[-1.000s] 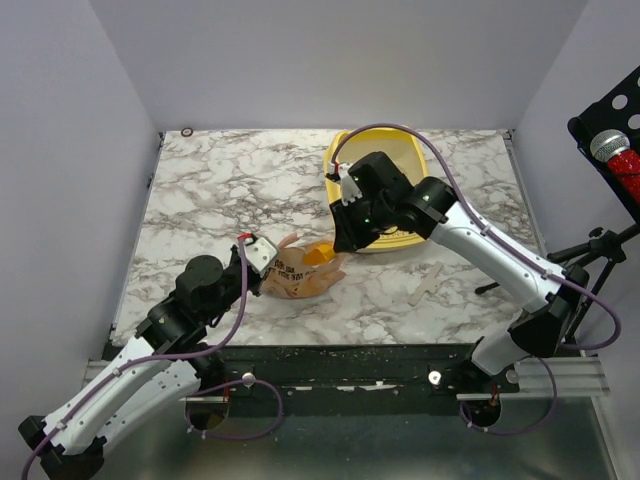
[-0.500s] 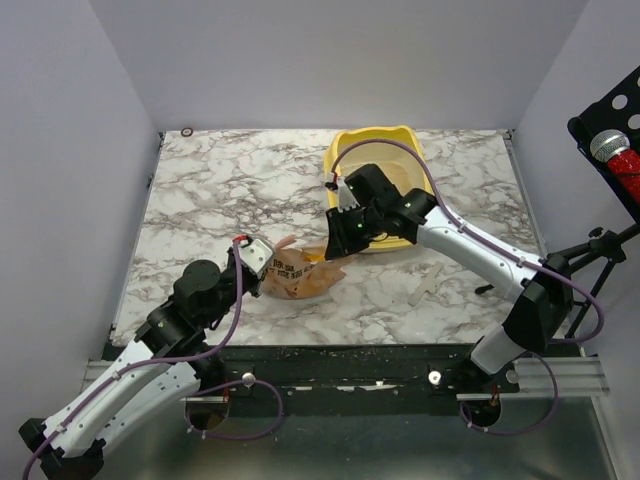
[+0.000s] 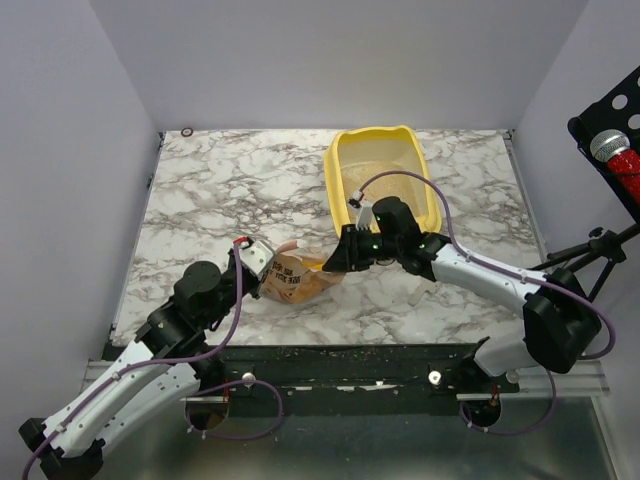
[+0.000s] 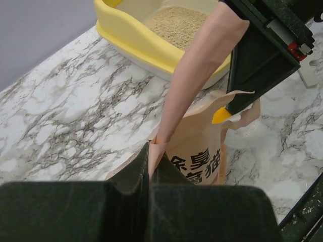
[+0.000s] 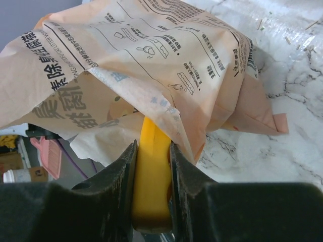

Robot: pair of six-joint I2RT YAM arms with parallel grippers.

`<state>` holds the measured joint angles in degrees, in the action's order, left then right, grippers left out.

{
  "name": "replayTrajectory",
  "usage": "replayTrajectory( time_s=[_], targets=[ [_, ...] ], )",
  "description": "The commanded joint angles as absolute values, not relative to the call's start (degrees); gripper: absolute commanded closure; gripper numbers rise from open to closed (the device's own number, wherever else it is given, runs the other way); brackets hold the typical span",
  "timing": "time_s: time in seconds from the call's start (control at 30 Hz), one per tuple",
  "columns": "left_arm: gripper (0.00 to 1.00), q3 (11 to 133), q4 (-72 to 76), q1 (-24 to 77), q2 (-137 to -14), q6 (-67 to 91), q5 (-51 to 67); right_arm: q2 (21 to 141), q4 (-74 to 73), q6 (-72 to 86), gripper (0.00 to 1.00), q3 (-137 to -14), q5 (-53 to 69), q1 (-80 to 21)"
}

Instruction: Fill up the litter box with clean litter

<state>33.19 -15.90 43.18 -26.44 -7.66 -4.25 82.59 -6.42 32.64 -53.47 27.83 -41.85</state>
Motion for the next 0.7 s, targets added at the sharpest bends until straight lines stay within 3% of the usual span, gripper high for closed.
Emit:
replayTrajectory(
  time_s=[0.0, 0.3, 0.47, 0.67],
  targets=[
    [1.0, 33.31, -9.4, 42.98, -24.26, -7.65, -6.24, 82.26, 7.18, 41.03, 0.99, -45.63, 33.66, -41.57],
    [1.0, 32.96, -8.97, 42.98, -24.87, -8.09, -7.38, 77.7, 28.45, 48.94, 0.99, -34.9, 34.28, -41.31],
    [1.0, 32.78, -8.79, 42.98, -24.87, -8.17, -6.51, 81.03, 43.3, 55.01, 0.99, -32.27, 38.49, -41.31],
    [1.0, 31.91, -7.74, 42.98, -22.42, -8.61, -4.14, 78.76, 49.91, 57.3, 0.99, -27.52, 36.66, -41.05]
  ],
)
